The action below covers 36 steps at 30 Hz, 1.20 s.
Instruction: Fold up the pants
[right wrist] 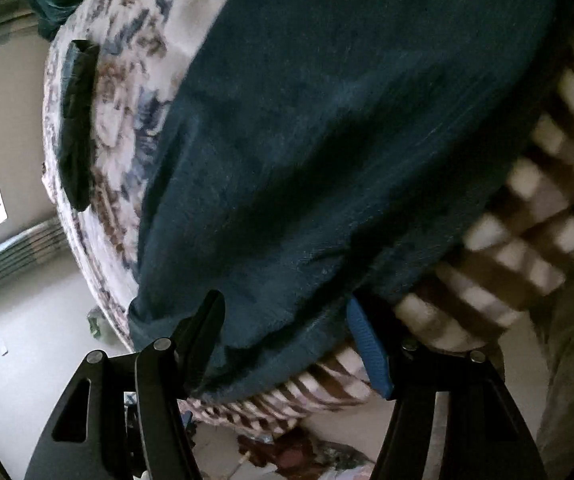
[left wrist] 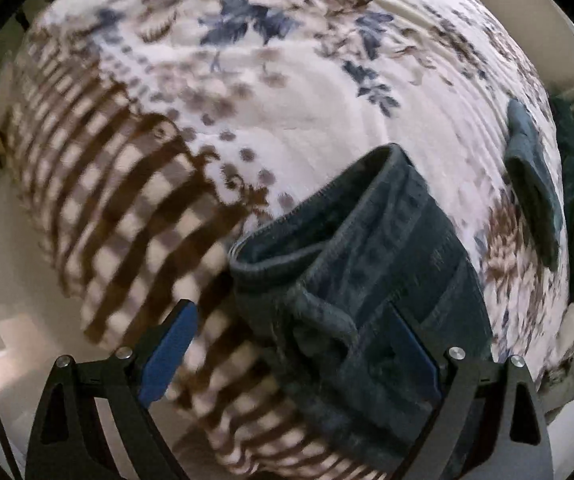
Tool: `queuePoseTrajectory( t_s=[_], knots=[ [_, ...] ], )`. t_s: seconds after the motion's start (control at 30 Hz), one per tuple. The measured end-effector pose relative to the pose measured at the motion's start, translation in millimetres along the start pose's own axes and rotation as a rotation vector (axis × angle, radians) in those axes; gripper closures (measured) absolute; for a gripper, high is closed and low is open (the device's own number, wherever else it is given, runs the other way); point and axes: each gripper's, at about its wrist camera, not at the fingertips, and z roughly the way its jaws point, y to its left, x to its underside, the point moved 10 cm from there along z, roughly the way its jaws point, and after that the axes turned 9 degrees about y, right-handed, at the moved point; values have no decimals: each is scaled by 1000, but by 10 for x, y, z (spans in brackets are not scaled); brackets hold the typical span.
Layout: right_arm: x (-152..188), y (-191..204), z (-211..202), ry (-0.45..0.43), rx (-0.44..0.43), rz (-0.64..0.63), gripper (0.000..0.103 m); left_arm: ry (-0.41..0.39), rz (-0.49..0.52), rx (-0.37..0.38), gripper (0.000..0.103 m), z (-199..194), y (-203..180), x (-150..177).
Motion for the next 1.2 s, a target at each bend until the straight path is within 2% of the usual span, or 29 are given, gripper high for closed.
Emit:
queuePoseTrajectory(
  t_s=[0.07, 0.1, 0.13, 0.17, 0.2, 0.23, 0.27, 0.3, 0.37, 0.47, 0.6, 0.67, 0.7, 0.73, 0.8, 0.87, 0.9, 1.03, 1.1, 1.13, 1.17, 1.2],
  knots=[
    [-39, -37, 91, -9, 26, -2, 38, 22, -12, 13, 11, 181, -18, -60],
    [-72, -52, 125, -17, 33, 1, 45, 15, -7, 27, 29, 197, -21, -74],
    [-83, -90, 113, -26, 40, 9, 50, 8, 9, 29, 42, 210, -57, -81],
    [-95, -116, 118, -32, 53, 23, 65, -17, 43, -7, 47, 199, -94, -87],
    [-97, -153, 84, -43, 60, 34, 81, -38, 68, -13, 60, 171, -132, -93],
    [-93, -156, 46, -63, 48, 41, 84, -65, 117, -45, 64, 124, -181, -77],
    [-81, -129, 24, -72, 52, 28, 91, -80, 148, -75, 66, 94, -198, -62],
    [-63, -100, -2, -82, 72, 7, 93, -96, 172, -83, 69, 53, -219, -39],
    [4, -18, -86, -107, 105, -40, 94, -108, 204, -89, 70, -40, -207, -10],
    [111, 81, -215, -116, 137, -86, 97, -84, 185, -54, 71, -99, -132, -68],
    [205, 61, -244, -52, 248, -147, 96, -10, 156, -63, 70, 64, -14, -91],
    [193, 97, -157, -5, 238, -157, 91, 30, 118, -21, 69, 126, 2, -94],
    [189, 113, -130, 19, 213, -145, 90, 31, 108, -10, 66, 100, -4, -87],
    [203, 160, -93, 52, 151, -131, 88, 26, 86, 22, 63, 24, -15, -56],
    [247, 195, -64, 75, 112, -134, 69, 23, 73, 62, 62, -107, -59, 32],
    [280, 271, -16, 83, 75, -142, 60, -5, 76, 81, 58, -265, -90, 128],
    [290, 279, 34, 94, 60, -132, 60, -10, 72, 100, 55, -307, -98, 179],
    [298, 205, 387, 150, -15, -35, 60, 44, 18, 154, 53, -146, -103, 304],
    [260, 199, 518, 142, -61, 13, 62, 77, -10, 182, 53, -54, -151, 357],
    [228, 211, 543, 118, -71, 34, 68, 87, -14, 178, 53, 3, -178, 375],
    [203, 220, 525, 88, -81, 42, 88, 82, -9, 164, 53, 45, -199, 368],
    [181, 264, 510, 62, -74, 32, 92, 71, -3, 141, 53, 61, -182, 330]
  ],
)
